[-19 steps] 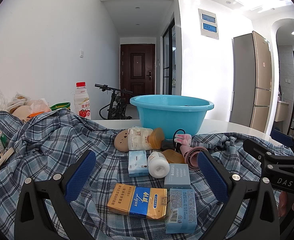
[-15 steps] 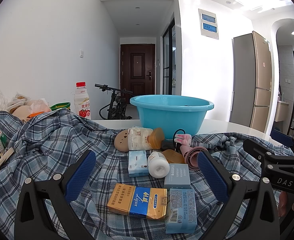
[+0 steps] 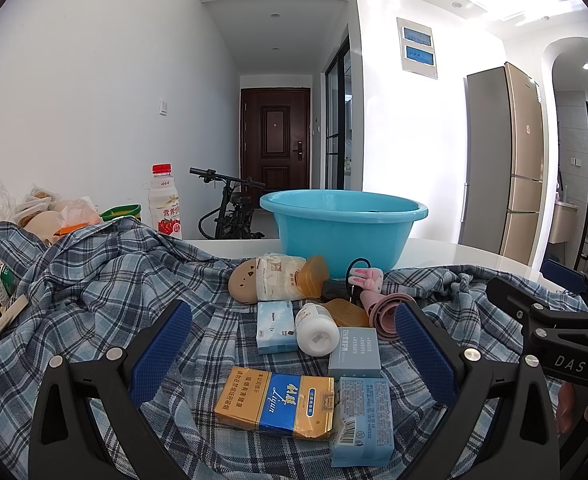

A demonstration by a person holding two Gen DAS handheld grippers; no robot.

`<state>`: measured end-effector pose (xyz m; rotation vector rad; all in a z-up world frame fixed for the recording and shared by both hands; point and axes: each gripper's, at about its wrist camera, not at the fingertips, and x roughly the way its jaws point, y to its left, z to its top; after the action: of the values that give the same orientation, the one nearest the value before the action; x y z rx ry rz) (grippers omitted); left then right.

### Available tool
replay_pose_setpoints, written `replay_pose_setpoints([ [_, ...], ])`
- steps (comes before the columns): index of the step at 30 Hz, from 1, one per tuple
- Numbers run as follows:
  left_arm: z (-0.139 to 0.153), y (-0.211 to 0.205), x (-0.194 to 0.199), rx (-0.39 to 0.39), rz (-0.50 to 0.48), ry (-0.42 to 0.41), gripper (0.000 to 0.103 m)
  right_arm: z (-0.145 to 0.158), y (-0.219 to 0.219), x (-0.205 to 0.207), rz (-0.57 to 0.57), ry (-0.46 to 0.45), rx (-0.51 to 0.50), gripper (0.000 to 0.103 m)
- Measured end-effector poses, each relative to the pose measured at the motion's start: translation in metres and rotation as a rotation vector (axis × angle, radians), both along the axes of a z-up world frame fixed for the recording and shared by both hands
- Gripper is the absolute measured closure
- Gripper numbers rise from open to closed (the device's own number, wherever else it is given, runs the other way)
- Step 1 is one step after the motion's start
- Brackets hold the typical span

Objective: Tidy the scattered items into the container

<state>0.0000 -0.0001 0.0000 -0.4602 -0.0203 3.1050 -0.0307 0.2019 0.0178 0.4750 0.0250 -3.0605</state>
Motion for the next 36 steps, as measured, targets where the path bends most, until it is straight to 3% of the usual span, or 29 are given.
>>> replay_pose_setpoints([
  [36,-0.0014,0.0028,0.0011,0.000,-0.020,0.000,0.000,-0.0004,0.0012,-0.0021,-0.004,0.000,-0.004,0.000],
])
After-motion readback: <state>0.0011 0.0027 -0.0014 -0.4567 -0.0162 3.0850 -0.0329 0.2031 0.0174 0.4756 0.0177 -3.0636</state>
